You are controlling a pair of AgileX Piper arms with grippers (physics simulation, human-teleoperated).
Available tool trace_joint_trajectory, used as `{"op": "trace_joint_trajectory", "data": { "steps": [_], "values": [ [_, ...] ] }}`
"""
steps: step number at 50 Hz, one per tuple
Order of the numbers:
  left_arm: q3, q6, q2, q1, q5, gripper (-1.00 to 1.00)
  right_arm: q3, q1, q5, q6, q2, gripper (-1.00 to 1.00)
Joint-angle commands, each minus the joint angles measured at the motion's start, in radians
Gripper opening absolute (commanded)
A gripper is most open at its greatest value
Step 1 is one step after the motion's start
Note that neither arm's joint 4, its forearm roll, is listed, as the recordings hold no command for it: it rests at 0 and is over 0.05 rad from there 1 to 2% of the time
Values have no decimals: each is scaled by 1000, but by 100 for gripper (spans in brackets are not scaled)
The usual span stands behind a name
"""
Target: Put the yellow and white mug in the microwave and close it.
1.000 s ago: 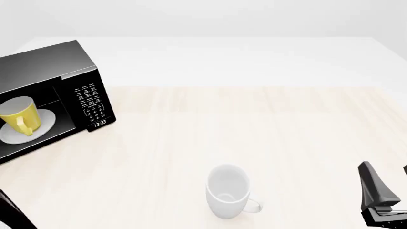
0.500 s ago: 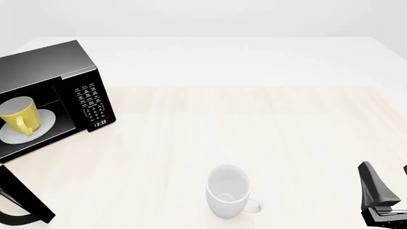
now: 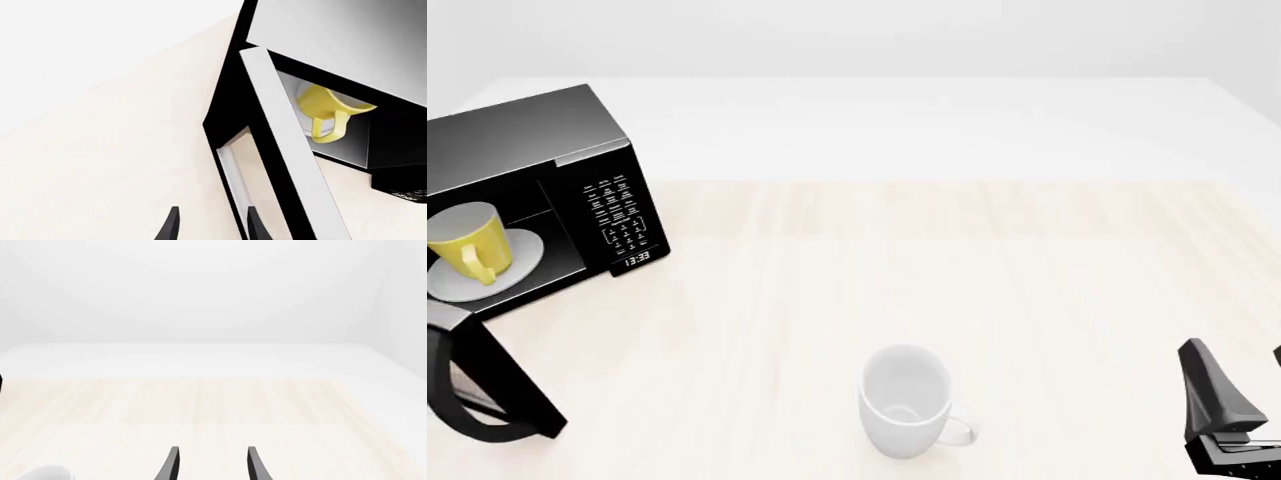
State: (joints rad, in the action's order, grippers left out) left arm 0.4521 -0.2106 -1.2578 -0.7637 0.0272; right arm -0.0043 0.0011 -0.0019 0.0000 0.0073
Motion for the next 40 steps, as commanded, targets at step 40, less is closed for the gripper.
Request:
{"op": "trace_joint_trajectory", "data": {
  "steps": [40],
  "values": [
    [75,-2,-72,138,-80,100,0,0,0,0,0,100]
  ]
}}
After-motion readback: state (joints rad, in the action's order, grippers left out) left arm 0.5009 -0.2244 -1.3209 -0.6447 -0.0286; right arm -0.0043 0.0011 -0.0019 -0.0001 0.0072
